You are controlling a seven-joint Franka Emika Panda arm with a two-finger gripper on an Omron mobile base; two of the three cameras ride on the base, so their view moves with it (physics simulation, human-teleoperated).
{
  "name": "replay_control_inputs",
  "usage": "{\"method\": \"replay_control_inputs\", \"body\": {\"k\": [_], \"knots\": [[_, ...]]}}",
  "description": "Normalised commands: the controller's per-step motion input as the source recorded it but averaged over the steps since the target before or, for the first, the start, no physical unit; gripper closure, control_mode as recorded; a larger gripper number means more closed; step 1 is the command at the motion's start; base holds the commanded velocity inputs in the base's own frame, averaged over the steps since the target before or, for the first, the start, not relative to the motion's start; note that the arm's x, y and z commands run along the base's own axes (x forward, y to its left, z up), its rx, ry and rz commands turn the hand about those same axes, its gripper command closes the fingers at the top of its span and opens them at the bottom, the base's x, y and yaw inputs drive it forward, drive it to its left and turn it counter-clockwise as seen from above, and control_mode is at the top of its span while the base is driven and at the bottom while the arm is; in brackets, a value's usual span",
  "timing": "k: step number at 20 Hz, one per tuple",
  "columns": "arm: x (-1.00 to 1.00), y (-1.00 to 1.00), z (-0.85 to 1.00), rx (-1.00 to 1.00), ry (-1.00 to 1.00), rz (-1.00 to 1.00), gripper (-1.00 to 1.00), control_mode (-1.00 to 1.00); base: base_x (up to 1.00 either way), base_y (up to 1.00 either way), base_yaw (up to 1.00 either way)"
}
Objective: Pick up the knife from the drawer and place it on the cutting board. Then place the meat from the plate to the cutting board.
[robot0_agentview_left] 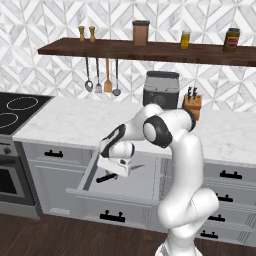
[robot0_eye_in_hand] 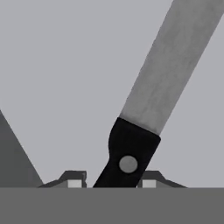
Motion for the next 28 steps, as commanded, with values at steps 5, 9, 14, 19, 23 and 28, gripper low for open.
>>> {"method": "replay_control_inputs", "body": {"k": [5,9,14,19,23,28], "knots": [[-0.34,-0.04,0.45,0.21,0.06,0.03,1.00,-1.00,0.00,0.00,0.00],[-0.40,-0.01,0.57,0.26,0.08,0.06,1.00,-1.00,0.00,0.00,0.00],[-0.34,0.00,0.53,0.15,0.04,0.05,1.00,-1.00,0.00,0.00,0.00],[-0.28,0.00,0.59,0.06,0.00,0.02,1.00,-1.00,0.00,0.00,0.00],[-0.17,0.00,0.69,0.00,0.00,0.00,1.00,-1.00,0.00,0.00,0.00],[-0.36,0.00,0.92,0.12,0.02,0.00,1.00,-1.00,0.00,0.00,0.00]]}}
